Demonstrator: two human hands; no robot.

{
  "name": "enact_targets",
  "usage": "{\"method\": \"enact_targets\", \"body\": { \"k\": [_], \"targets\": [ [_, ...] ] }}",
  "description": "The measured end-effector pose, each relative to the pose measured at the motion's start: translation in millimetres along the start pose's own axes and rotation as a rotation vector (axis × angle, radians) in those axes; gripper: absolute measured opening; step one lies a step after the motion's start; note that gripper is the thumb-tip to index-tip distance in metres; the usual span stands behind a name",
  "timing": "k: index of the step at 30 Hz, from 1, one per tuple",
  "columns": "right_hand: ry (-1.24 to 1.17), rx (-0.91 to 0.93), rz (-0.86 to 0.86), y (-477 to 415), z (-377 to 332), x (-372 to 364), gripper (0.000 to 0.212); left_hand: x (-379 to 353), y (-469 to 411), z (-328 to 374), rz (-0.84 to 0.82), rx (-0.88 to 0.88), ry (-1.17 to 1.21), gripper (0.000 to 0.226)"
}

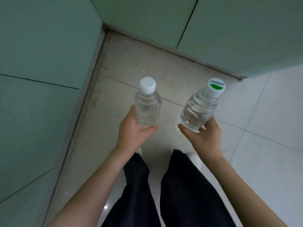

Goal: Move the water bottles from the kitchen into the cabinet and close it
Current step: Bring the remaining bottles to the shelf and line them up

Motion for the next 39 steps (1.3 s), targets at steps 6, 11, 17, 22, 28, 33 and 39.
{"method": "enact_targets", "body": {
  "k": [6,11,17,22,28,33,39],
  "targets": [
    [-0.077,-0.031,-0.009,142.6,-157.7,64.3,0.049,86.1,151.8,127.8,0.01,0.116,0.106,0.051],
    [-0.052,0.113,-0.009,249.3,-306.7,115.3,0.043,166.6,264.9,251.1,0.073,0.035,0.071,0.055],
    [-0.056,0.309,-0.012,350.7,-453.9,153.7,0.045,250.4,379.7,370.7,0.203,-0.137,0.017,0.053],
    [-0.075,0.442,-0.012,398.2,-519.5,162.8,0.049,292.4,453.5,421.4,0.263,-0.303,0.138,0.037],
    [-0.114,0.491,-0.165,414.6,-555.9,145.9,0.021,304.3,501.2,415.0,0.315,-0.291,0.311,0.038],
    [-0.131,0.322,-0.404,404.6,-547.5,123.0,0.019,279.0,524.8,375.2,0.419,-0.095,0.473,0.042],
    [0.039,0.316,-0.708,402.0,-540.7,118.3,0.02,218.6,571.6,370.1,0.681,-0.009,0.812,0.053]
  ]
}}
Point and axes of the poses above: each hand's wrist, its own y-axis away from the middle knuckle, its own x-axis out of the back of the hand, z = x × y, the point moved 3 cm from there along -y, towards the middle knuckle, and after that the axes turned 15 degrees about -z, right-handed, at the moved point
